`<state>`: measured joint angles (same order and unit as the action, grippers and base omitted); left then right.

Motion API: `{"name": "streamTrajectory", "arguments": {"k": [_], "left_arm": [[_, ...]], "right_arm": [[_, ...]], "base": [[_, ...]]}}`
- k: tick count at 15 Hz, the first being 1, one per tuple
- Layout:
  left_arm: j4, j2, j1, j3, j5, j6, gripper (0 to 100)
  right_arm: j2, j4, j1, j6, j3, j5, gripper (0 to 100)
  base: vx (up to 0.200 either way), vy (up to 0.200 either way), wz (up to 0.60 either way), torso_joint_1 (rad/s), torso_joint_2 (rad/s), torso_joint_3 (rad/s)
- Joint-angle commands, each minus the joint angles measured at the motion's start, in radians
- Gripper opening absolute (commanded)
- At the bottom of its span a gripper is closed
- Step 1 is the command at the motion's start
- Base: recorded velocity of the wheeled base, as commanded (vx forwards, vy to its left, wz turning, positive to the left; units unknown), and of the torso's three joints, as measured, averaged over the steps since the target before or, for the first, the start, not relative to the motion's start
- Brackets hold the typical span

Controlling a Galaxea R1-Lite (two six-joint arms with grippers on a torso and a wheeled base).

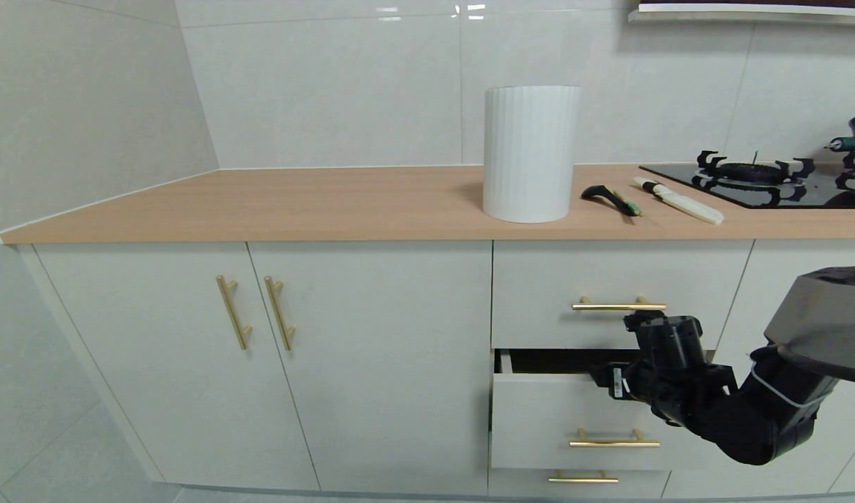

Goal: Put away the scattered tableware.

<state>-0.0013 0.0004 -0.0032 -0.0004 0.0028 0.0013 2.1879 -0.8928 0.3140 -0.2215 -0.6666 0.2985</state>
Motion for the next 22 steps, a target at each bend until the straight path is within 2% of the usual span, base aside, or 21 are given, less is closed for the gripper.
{"name": "streamTrajectory", "arguments": {"k": [1,7,10,11,12,13,22], "left_arm": [[0.000,0.000,0.000,0.000,0.000,0.000,100],[0.000,0.000,0.000,0.000,0.000,0.000,100],[0.000,0.000,0.000,0.000,0.000,0.000,100],[0.000,0.000,0.000,0.000,0.000,0.000,100],[0.000,0.000,0.000,0.000,0.000,0.000,100],[0.000,0.000,0.000,0.000,0.000,-0.001,100],[0.000,0.000,0.000,0.000,0.000,0.000,100]], "right_arm": [[0.015,0.008,0.000,-0.001,-0.002,-0.001,100],[0.023,0.026,0.000,0.002,-0.001,0.001,100],[-0.031,0.146,0.000,0.004,-0.001,-0.007,100],[-0.031,0.146,0.000,0.004,-0.001,-0.007,100],[-0.086,0.250,0.005,0.007,-0.001,-0.012,100],[-0.109,0.299,0.007,0.011,-0.001,-0.012,100],[-0.290,0.667,0.100,0.077,0.005,-0.013,100]], "base": [[0.000,0.000,0.00,0.000,0.00,0.000],[0.000,0.000,0.00,0.000,0.00,0.000],[0.000,0.000,0.00,0.000,0.00,0.000],[0.000,0.000,0.00,0.000,0.00,0.000],[0.000,0.000,0.00,0.000,0.00,0.000],[0.000,0.000,0.00,0.000,0.00,0.000],[0.000,0.000,0.00,0.000,0.00,0.000]]}}
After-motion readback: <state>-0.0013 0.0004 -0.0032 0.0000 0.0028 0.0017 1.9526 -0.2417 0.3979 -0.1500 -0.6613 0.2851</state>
